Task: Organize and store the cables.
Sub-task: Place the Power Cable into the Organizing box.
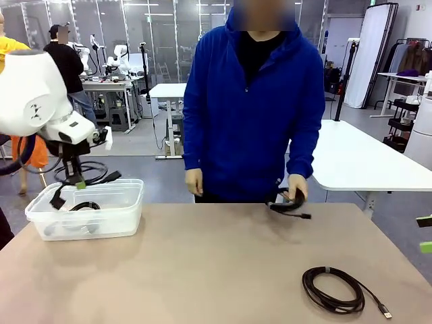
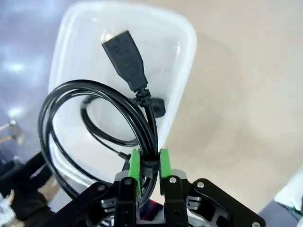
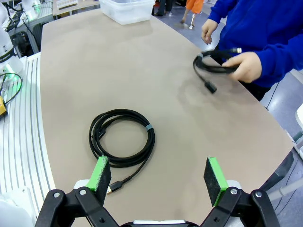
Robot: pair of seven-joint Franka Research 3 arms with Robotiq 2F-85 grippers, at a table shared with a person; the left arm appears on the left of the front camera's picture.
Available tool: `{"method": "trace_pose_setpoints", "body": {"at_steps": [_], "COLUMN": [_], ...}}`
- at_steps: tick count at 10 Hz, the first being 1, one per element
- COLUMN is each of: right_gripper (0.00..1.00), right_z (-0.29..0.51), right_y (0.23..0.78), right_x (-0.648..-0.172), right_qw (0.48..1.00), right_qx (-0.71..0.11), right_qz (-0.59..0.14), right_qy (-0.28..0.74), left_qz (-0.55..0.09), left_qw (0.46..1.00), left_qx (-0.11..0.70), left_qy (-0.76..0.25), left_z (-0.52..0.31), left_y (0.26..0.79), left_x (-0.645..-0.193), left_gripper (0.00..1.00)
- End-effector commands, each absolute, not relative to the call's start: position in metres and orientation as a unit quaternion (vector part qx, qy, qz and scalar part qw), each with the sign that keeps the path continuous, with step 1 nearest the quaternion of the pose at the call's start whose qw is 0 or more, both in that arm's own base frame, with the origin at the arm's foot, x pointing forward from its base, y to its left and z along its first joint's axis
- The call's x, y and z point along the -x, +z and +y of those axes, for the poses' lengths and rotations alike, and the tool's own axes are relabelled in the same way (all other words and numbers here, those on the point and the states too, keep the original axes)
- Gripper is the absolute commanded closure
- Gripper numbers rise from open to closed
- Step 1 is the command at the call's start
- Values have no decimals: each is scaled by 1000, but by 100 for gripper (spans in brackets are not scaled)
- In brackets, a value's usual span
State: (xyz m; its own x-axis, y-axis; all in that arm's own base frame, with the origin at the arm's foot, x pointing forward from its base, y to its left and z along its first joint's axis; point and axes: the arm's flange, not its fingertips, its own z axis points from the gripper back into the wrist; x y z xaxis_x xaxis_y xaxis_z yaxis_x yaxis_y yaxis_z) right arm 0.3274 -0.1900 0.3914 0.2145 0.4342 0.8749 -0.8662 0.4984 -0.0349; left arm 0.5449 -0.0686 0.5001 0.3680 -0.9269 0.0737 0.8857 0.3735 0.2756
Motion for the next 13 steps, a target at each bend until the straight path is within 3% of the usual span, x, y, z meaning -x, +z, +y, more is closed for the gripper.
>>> {"method": "trace_pose_setpoints", "body": {"at_steps": [1, 7, 9, 10, 13], "right_gripper": [0, 0, 0, 0, 0], "right_z": [-189, -189, -189, -189, -189], "right_y": [393, 393, 393, 393, 393], "right_x": [-326, -326, -326, -326, -326], "right_qw": [745, 745, 745, 745, 745], "right_qx": [-244, -244, -244, -244, -244], "right_qz": [-442, -442, -442, -442, -442], "right_qy": [436, 436, 436, 436, 436], "left_qz": [-118, -101, -86, -81, -92], "left_qw": [845, 871, 874, 876, 879], "left_qx": [-91, -40, -41, -42, -53], "left_qy": [-514, -479, -476, -473, -465], "left_z": [-61, -26, -25, -24, -19], "left_y": [483, 429, 418, 418, 427], "left_x": [-546, -580, -583, -582, -578], "left_gripper": [81, 81, 73, 63, 45]}}
